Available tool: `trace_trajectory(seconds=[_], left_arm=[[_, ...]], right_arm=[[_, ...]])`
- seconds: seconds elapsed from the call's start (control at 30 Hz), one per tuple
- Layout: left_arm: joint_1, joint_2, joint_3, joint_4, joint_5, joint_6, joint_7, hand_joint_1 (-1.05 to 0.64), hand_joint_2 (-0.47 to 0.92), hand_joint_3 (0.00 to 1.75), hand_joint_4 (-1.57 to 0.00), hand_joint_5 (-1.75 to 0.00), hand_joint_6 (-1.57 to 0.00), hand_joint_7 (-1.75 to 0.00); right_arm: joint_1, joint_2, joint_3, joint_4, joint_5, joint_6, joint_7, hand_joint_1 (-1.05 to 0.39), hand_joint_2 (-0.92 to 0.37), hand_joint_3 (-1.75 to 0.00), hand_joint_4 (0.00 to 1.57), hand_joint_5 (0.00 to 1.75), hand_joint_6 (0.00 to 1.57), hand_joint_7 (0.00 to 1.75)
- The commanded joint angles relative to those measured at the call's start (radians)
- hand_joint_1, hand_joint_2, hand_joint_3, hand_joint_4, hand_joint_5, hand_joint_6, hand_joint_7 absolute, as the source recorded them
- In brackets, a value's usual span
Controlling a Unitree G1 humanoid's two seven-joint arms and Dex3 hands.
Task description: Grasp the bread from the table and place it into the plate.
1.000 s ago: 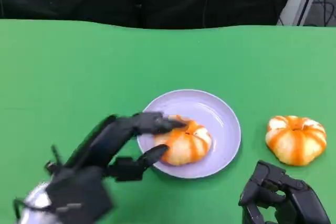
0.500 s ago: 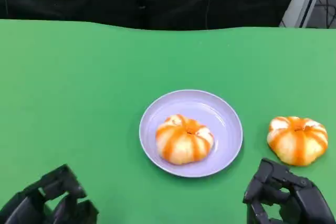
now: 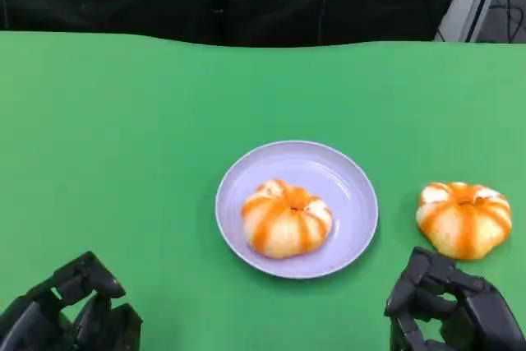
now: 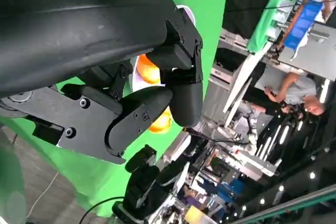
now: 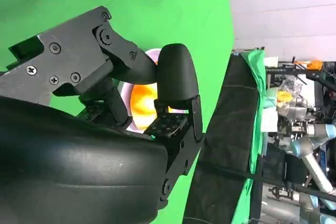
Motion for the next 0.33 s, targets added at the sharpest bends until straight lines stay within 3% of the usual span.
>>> trace_trajectory(seconds=[0.03,0.33], left_arm=[[-0.009,-0.002,0.026,0.015,0.012,0.008,-0.019,-0.20,0.82,0.64,-0.86,-1.75,-0.80,-1.63],[-0.017,-0.020,0.040,0.017,0.017,0.029,-0.019,-0.19,0.83,0.67,-0.87,-1.75,-0.79,-1.63]], right_arm=[[0.001,-0.006,-0.004,0.001,0.006,-0.010,-0.003,-0.15,-0.62,-1.09,0.80,1.75,0.76,1.53],[0.005,-0.005,-0.001,-0.002,0.001,-0.015,-0.004,-0.14,-0.63,-1.08,0.80,1.75,0.75,1.53]])
